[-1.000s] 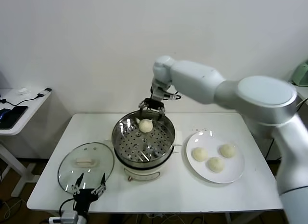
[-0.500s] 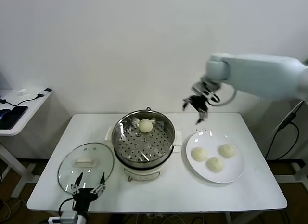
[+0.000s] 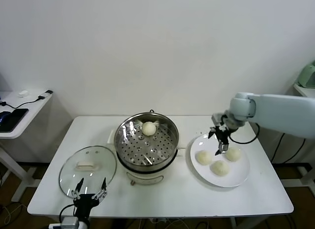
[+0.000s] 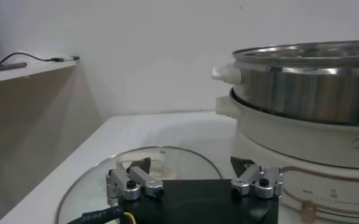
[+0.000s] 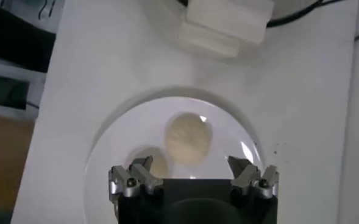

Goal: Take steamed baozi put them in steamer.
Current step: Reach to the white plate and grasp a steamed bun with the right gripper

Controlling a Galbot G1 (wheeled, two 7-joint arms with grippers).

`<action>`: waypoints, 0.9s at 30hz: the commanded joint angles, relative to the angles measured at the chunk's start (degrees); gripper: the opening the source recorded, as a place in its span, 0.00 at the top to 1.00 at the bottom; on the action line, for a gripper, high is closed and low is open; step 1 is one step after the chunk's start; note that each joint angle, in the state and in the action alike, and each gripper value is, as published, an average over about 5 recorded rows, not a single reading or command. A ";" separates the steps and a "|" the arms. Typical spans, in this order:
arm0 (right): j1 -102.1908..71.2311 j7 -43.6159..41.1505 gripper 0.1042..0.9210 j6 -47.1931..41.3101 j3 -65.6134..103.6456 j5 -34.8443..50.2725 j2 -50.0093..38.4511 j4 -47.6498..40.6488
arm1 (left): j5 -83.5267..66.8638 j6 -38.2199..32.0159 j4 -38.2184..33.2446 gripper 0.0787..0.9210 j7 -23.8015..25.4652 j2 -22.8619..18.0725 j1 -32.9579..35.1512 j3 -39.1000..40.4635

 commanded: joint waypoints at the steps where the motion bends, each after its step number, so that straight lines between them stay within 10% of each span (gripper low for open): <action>1: -13.59 3.18 0.12 -6.08 9.60 -2.56 2.08 -7.27 | 0.07 -0.05 0.22 0.12 -0.02 -0.08 0.21 -0.22; 27: -15.84 3.01 0.25 -6.72 12.77 -2.40 4.67 -9.74 | 0.17 0.12 -0.12 0.12 -0.11 0.02 0.53 0.07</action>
